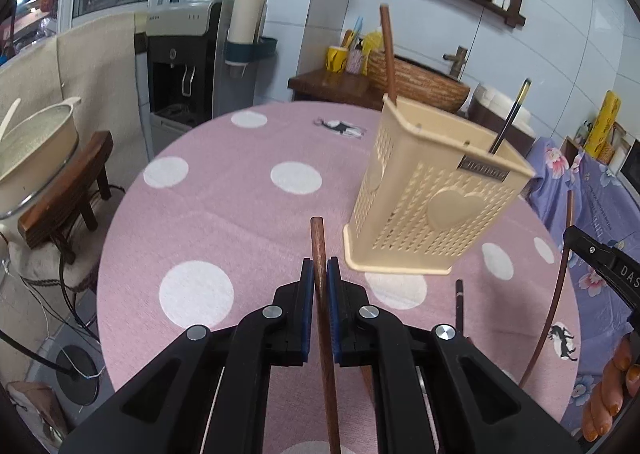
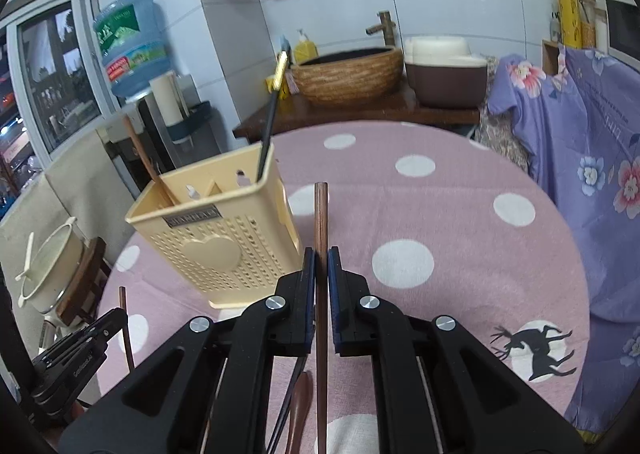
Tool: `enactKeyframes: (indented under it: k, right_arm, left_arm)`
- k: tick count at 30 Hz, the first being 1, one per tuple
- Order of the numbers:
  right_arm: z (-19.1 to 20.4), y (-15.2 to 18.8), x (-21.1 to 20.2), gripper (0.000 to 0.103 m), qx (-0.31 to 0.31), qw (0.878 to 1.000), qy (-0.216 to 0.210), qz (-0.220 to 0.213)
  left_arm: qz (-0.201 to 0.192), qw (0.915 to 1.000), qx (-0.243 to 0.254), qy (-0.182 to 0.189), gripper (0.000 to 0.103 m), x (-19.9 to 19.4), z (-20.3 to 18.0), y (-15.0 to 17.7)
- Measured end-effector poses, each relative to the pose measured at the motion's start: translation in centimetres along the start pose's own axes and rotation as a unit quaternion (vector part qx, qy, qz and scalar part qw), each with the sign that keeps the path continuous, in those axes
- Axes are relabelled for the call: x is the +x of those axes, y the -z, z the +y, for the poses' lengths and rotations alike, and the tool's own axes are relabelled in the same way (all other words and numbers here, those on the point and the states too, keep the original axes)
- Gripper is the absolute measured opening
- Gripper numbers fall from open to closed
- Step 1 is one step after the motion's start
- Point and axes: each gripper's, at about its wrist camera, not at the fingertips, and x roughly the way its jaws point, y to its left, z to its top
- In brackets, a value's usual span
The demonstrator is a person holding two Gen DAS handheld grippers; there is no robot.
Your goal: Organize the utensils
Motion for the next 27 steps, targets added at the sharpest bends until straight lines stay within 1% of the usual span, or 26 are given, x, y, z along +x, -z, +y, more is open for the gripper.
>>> enactKeyframes:
  k: [4, 6, 10, 12, 15, 17, 20, 27]
  right_arm:
    - [0.4, -1.0, -2.6, 0.007, -0.015, 1.0, -0.012, -0.021]
    - [0.5, -1.5, -3.4, 0.007, -0.019, 0.999, -0.019, -0.025]
    - [0.9, -2.1, -5.0, 0.007, -0.03, 0.999, -0.029, -0.033]
    - [1.1, -2.3, -5.6, 0.007, -0.036, 0.998, -0.03, -0.038]
    - [1.4, -2.5, -5.9, 0.007, -0.04, 0.998, -0.035, -0.038]
    - [1.6, -2.5, -6.0, 0.007, -0.044, 0.998, -0.034, -0.039]
    - [1.8, -2.6, -6.0, 0.007, -0.047, 0.997, -0.037, -0.038]
    - [1.9, -2.7, -6.1, 0.007, -0.051, 0.997, -0.038, -0.038]
  left_arm:
    - [-0.023, 0.9997, 0.002, 0.01, 0.008, -1.9, 0.0, -1.1]
    - [-0.035, 0.9993, 0.006, 0.011, 0.008, -2.7, 0.0, -1.5]
    - [-0.04, 0.9987, 0.005, 0.03, 0.008, -3.7, 0.0, -2.3]
    - [-0.05, 0.9982, 0.01, 0.03, 0.008, -4.3, -0.1, -2.7]
    - [-0.062, 0.9975, 0.013, 0.03, 0.008, -5.1, -0.1, -3.2]
    - [-0.061, 0.9974, 0.011, 0.036, 0.008, -5.3, -0.1, -3.6]
    - [-0.069, 0.997, 0.014, 0.031, 0.008, -5.6, 0.0, -3.9]
    - [-0.075, 0.9965, 0.011, 0.035, 0.007, -6.1, 0.2, -4.3]
